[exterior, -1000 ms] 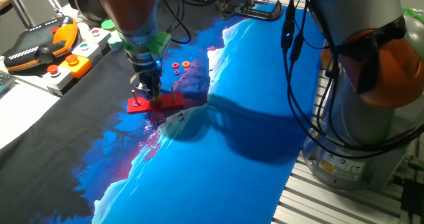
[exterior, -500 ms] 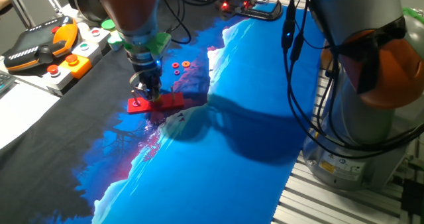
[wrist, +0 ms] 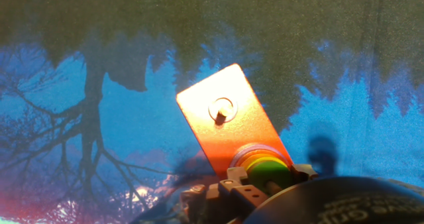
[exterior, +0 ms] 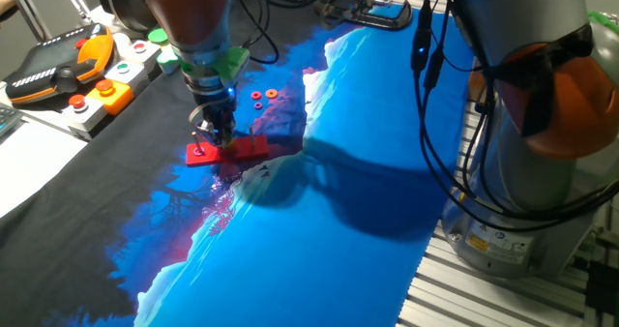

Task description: Take out one Hanoi block and throw it aside

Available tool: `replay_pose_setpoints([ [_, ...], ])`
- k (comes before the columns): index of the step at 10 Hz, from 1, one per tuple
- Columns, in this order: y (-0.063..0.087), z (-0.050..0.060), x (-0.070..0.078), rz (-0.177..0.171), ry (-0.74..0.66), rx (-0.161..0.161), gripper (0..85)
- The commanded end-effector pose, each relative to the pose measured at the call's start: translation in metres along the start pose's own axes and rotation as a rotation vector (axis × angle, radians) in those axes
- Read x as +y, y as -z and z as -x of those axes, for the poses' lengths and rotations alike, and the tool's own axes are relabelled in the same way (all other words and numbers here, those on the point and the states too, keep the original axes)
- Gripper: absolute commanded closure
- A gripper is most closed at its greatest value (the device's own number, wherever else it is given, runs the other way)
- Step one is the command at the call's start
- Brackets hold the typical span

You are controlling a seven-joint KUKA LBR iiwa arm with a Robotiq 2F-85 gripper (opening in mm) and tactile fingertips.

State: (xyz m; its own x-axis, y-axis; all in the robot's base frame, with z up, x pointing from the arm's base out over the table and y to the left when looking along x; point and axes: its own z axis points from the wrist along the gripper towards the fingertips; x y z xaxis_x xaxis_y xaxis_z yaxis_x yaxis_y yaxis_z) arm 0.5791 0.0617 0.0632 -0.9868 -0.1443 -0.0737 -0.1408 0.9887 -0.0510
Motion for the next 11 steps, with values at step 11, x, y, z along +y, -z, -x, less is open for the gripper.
replay_pose_setpoints([
  [11,0.014,0.002,0.0,-0.01,-0.007,0.003,48.0],
])
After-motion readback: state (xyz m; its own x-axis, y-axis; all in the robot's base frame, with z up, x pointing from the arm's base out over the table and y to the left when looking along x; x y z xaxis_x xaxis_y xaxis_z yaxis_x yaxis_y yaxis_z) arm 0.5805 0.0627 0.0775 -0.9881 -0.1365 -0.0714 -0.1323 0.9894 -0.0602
